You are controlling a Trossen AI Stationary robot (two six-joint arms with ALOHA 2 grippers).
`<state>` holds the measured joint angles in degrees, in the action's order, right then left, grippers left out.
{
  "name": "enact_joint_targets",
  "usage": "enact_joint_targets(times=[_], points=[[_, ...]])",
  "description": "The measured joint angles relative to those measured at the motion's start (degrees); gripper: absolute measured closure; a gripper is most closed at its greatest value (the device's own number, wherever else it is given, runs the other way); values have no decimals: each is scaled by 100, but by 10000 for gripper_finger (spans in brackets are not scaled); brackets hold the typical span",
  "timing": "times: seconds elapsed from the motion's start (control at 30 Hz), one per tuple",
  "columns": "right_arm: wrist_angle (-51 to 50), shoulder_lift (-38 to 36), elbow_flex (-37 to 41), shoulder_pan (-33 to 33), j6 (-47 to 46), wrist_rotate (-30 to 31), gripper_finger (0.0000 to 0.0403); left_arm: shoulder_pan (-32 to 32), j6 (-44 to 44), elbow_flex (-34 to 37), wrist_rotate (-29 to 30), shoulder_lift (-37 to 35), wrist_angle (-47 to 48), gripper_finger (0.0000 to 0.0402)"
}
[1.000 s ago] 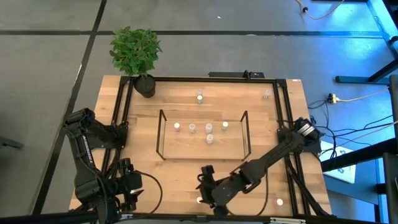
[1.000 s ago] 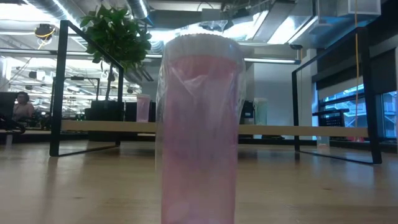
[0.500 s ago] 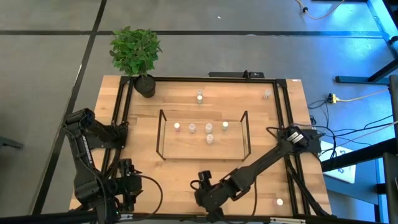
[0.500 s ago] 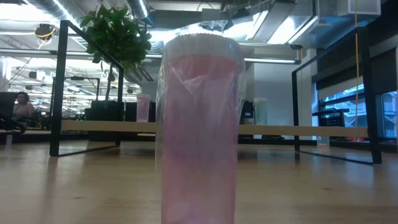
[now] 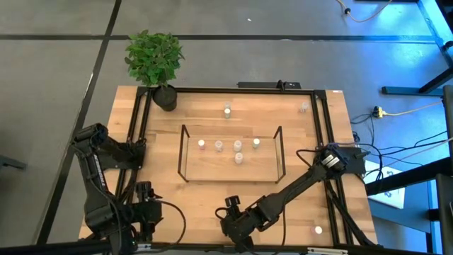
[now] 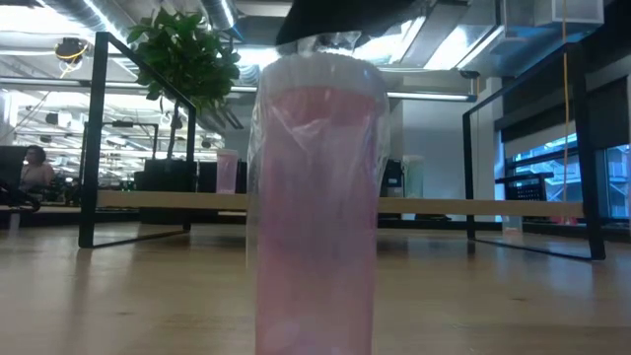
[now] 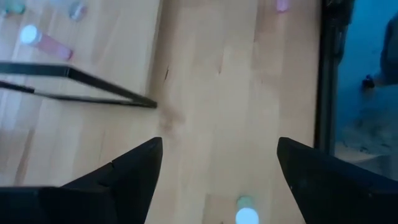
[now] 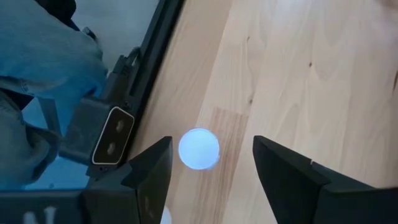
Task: Pick and place medicine bottles onto shelf by color
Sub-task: Put the left pink pill bottle on the shelf aligned with the other pink pill bottles
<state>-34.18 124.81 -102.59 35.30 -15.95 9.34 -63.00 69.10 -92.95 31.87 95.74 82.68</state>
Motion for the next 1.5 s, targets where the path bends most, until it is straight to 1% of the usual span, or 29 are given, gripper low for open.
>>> enact_joint_targets(times=[0.17, 0.3, 0.53, 1.03, 1.27, 1.5], points=[[1, 0, 0, 17, 16, 0, 178, 0, -982, 0, 80, 0, -792, 90], [18, 0, 0, 20, 1, 1, 178, 0, -1406, 0, 77, 0, -1130, 90], [232, 195, 7, 85, 200, 2, 178, -2, -1419, 0, 75, 0, -1137, 90], [314, 203, 12, 89, 450, 4, 178, -2, -1419, 0, 64, 2, -1137, 90], [546, 203, 316, 86, 447, 7, 178, -2, -1421, 0, 64, 2, -1139, 90], [618, 203, 351, 70, 466, 11, 178, -2, -1416, 0, 64, 2, -1139, 90]])
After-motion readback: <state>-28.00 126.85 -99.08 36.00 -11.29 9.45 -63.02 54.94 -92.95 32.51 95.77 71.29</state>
